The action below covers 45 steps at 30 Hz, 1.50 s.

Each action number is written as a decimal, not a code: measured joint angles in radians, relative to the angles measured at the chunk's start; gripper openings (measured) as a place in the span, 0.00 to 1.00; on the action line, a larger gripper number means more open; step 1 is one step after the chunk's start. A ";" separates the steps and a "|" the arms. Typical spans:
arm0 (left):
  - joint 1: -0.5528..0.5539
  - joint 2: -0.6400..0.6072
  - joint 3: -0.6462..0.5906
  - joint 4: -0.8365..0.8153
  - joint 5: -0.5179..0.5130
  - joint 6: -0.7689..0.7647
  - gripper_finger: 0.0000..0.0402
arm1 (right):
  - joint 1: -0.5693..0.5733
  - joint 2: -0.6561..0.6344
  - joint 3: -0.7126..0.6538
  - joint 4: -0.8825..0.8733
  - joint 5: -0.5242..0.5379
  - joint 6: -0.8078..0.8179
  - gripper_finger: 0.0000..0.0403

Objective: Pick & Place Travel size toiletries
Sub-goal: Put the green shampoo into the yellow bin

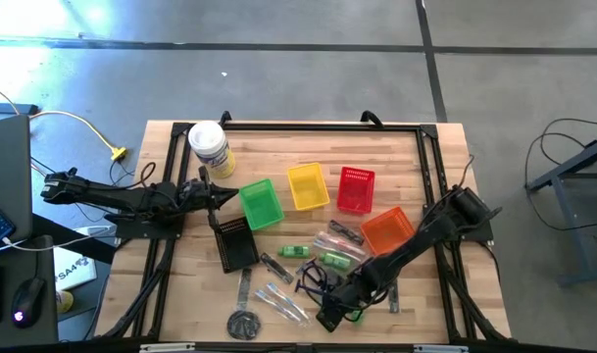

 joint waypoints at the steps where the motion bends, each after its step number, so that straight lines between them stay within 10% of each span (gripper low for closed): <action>1: 0.000 0.000 0.000 -0.002 0.000 -0.003 0.00 | 0.000 0.007 0.002 0.015 0.000 0.002 0.57; 23: 0.000 0.000 0.000 -0.019 0.000 -0.030 0.00 | -0.016 0.144 0.157 -0.148 0.123 -0.089 0.57; 30: 0.000 0.000 0.000 -0.017 0.000 -0.028 0.00 | -0.020 0.113 0.339 -0.520 0.162 -0.095 0.57; 45: 0.000 0.000 0.000 -0.019 0.000 -0.028 0.00 | -0.055 0.137 0.237 -0.605 0.113 -0.044 0.57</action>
